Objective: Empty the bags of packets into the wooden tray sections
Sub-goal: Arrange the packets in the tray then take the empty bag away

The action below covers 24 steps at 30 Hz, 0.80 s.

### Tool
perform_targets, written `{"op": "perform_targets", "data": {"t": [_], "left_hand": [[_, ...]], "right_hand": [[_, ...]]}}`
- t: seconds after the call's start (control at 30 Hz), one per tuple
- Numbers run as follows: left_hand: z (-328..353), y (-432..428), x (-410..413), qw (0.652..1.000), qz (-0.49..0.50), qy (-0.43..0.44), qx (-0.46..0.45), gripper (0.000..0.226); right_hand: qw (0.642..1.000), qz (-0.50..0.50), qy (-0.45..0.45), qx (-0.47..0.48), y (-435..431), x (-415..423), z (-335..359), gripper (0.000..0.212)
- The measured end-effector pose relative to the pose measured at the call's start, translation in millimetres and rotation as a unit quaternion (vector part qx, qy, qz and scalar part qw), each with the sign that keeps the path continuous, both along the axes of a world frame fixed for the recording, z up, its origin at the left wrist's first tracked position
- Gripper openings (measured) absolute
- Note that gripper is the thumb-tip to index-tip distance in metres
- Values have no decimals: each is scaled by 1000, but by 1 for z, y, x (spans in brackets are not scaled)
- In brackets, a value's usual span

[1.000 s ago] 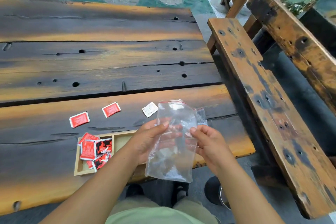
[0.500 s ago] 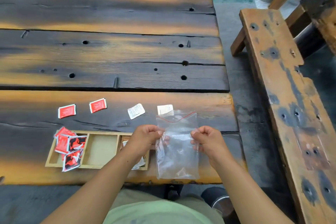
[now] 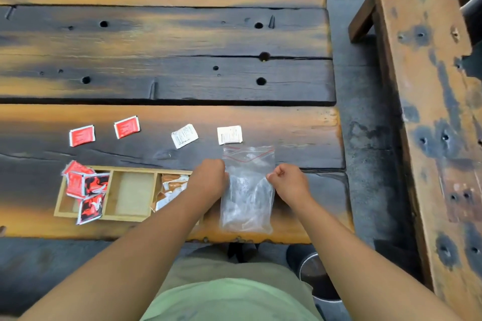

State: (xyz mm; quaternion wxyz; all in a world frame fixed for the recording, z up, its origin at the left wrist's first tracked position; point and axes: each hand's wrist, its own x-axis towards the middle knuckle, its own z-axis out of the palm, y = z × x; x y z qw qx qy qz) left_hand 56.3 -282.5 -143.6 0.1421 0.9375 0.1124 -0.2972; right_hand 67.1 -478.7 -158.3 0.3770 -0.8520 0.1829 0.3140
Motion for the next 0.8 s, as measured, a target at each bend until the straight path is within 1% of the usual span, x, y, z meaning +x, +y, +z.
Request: {"op": "perform_targets", "data": {"t": [0.1, 0.2, 0.3, 0.33, 0.37, 0.4, 0.43, 0.5, 0.57, 0.63, 0.7, 0.77, 0.8], "left_hand": [[-7, -2, -1, 1000, -14, 14, 21, 14], [-13, -1, 1, 1000, -3, 10, 10, 8], [-11, 0, 1, 1000, 18, 9, -14, 26], [-10, 1, -1, 1000, 15, 4, -22, 25], [-7, 3, -3, 1000, 7, -2, -24, 18], [-4, 5, -6, 1000, -9, -8, -26, 8], [-2, 7, -10, 999, -25, -16, -33, 6], [2, 11, -19, 995, -73, -29, -59, 11], [7, 9, -29, 986, -126, -49, -102, 7], [8, 5, -34, 970, -183, -75, -143, 7], [4, 2, -36, 948, -254, -114, -156, 13], [-8, 2, -37, 930, -320, -133, -121, 25], [-13, 3, -38, 930, -333, -125, -93, 36]], "right_hand": [[1000, 23, 8, -14, 1, 0, -7, 20], [999, 33, 3, -23, 0, -1, -11, 17], [1000, 10, -8, -15, -6, -2, -2, 20], [1000, 12, -21, -20, -9, -3, 1, 22], [998, 28, -40, -32, -12, -4, 7, 23], [996, 49, -61, -43, -14, -6, 12, 23], [993, 67, -80, -46, -17, -8, 17, 21], [989, 92, -108, -30, -19, -13, 29, 19], [984, 126, -127, -9, -17, -20, 37, 17], [972, 179, -150, -18, -9, -26, 38, 14], [954, 240, -175, -39, 0, -34, 29, 10], [935, 291, -196, -56, 4, -41, 15, 13], [928, 307, -202, -66, 4, -43, 8, 19]]}}
